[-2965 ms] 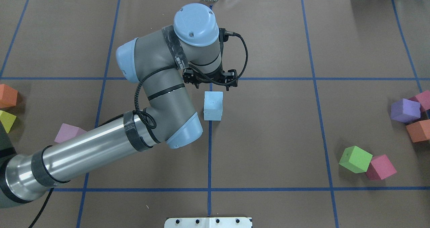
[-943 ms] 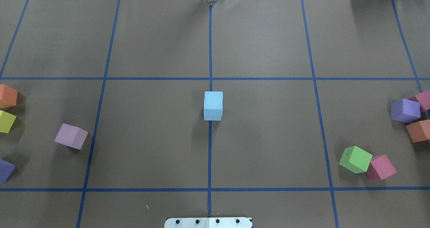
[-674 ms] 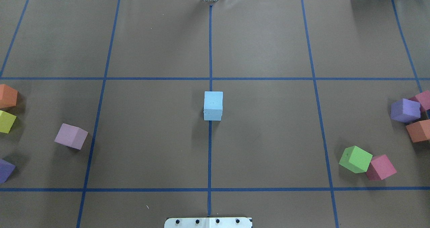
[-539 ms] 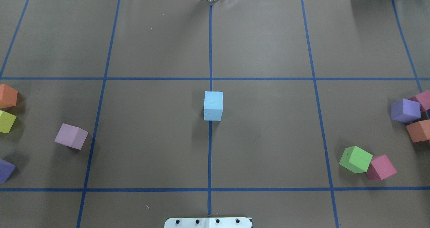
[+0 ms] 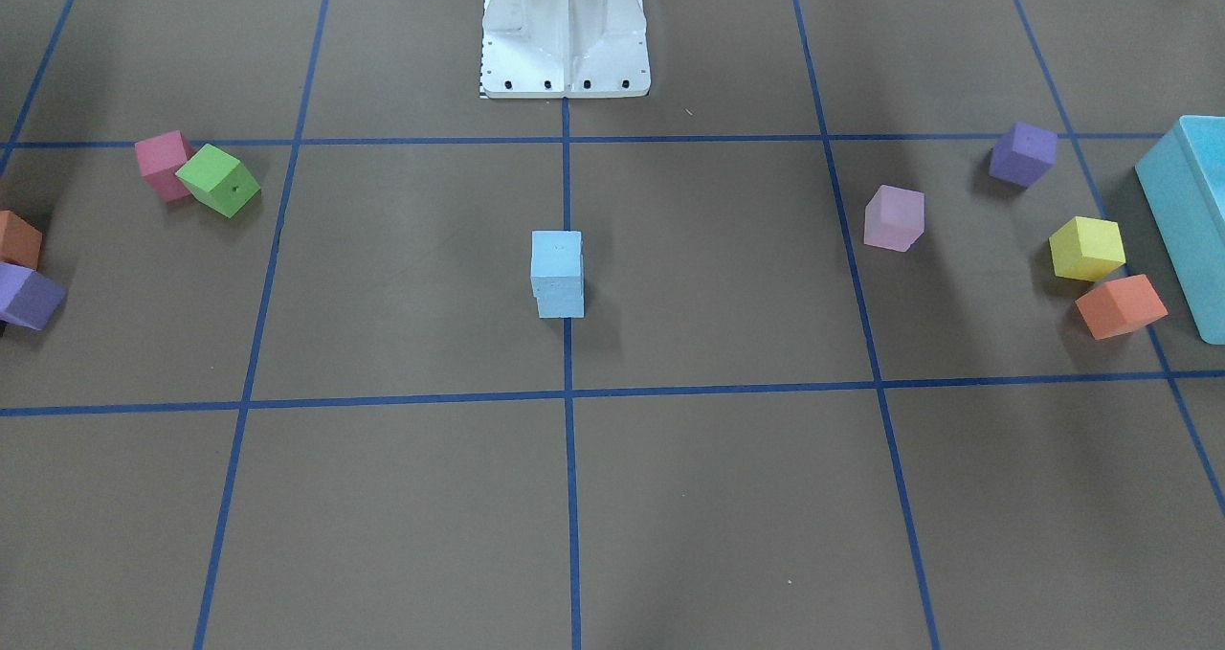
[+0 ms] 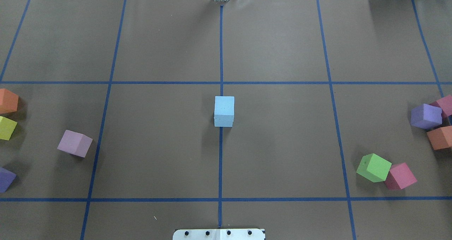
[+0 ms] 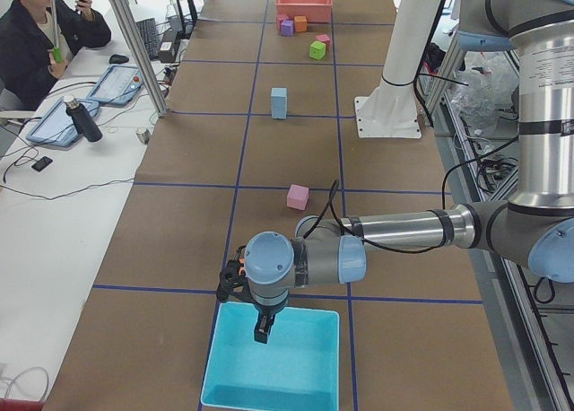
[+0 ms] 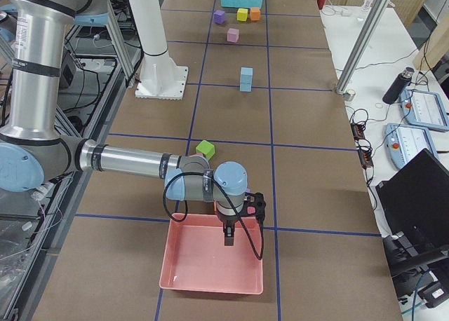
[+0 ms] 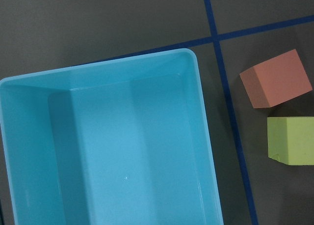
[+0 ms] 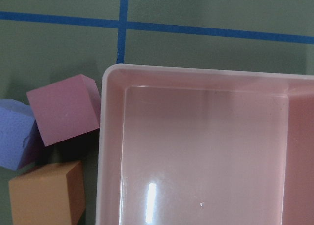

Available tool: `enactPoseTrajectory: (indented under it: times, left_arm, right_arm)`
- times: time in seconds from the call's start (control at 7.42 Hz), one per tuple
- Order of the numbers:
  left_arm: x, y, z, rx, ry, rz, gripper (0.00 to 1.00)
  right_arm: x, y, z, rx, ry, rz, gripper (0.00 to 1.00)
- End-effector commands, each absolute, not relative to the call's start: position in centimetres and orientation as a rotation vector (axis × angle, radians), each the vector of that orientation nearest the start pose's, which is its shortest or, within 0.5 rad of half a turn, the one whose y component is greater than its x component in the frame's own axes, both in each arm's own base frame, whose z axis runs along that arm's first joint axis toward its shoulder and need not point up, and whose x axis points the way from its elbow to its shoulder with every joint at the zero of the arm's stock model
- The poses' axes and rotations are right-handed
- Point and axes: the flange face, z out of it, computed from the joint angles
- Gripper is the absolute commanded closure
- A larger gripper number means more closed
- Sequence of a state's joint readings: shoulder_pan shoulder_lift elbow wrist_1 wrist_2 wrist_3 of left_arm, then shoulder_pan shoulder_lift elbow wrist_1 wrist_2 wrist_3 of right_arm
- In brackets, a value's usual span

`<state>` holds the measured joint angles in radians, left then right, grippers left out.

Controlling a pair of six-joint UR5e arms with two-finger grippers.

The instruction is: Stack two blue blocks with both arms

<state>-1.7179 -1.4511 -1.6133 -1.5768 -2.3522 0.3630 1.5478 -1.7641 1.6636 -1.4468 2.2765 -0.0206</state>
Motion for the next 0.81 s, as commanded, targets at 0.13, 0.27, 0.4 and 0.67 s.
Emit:
enactPoseTrajectory:
  times: [0.13, 0.27, 0.4, 0.67]
  left_arm:
    - [-12.57, -42.1, 69.21, 0.131, 0.773, 0.178, 0.01]
    - [-12.56, -42.07, 69.36, 0.129, 0.774, 0.176, 0.01]
    - [-12.61, -41.97, 69.43, 0.128, 0.774, 0.174, 0.01]
    - [-12.54, -41.94, 69.65, 0.123, 0.775, 0.174, 0.01]
  right_arm:
    - [5.93, -41.05, 69.35, 0.018, -0.706, -0.048, 0.0]
    - [5.93, -41.05, 69.35, 0.018, -0.706, -0.048, 0.0]
    - [5.93, -41.03, 69.43, 0.017, -0.706, -0.048, 0.0]
    - [5.93, -41.06, 69.34, 0.019, -0.706, -0.047, 0.0]
